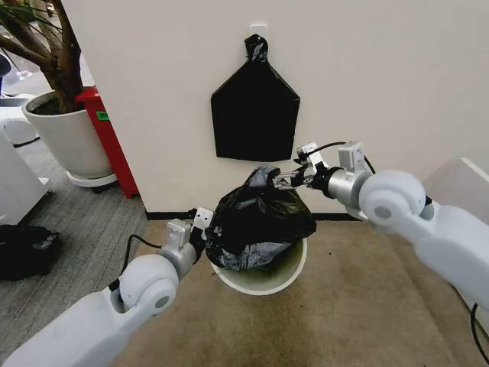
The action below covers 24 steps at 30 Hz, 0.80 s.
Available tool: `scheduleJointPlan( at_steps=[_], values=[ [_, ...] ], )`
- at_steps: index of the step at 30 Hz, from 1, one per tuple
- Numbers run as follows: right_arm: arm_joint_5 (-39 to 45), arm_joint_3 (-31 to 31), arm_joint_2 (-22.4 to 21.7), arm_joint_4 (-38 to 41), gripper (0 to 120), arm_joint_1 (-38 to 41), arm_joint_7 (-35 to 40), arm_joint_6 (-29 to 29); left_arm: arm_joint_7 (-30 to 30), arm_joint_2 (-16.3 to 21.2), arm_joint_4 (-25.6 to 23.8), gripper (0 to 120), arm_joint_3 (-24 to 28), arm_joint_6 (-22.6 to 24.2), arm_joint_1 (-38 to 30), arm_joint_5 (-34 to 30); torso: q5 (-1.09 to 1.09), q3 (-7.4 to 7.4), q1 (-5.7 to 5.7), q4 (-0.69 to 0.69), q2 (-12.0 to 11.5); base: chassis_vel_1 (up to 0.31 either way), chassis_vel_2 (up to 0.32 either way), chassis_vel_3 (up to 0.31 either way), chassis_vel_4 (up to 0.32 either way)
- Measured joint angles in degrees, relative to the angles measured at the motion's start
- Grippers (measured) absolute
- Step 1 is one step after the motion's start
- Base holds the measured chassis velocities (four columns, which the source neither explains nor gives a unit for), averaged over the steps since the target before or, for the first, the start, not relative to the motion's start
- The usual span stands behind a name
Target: Place the garbage bag over the trash bin.
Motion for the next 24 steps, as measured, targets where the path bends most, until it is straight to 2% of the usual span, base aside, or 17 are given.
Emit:
scheduleJointPlan(
  at_steps=[3,11,24],
  values=[
    [8.65,0.87,1.24,-2.42,100,0.18,4.65,-2.15,2.06,0.5,-0.41,0,-0.55,-1.69,0.85,1.4,0.0,0.0,0.0,0.0,0.0,0.0,0.0,0.0,0.0],
    [21.73,2.19,2.54,-6.3,100,-1.37,9.88,-2.53,5.86,1.08,-0.86,0,-0.72,-4.47,1.01,1.97,0.0,0.0,0.0,0.0,0.0,0.0,0.0,0.0,0.0],
    [25.76,7.2,-0.13,-6.58,100,-6.97,10.52,-2.42,6.21,-0.31,1.99,0,-1.0,-7.92,-0.76,-2.61,0.01,0.0,0.0,-0.02,0.0,0.0,0.0,0.0,0.0]
  ],
)
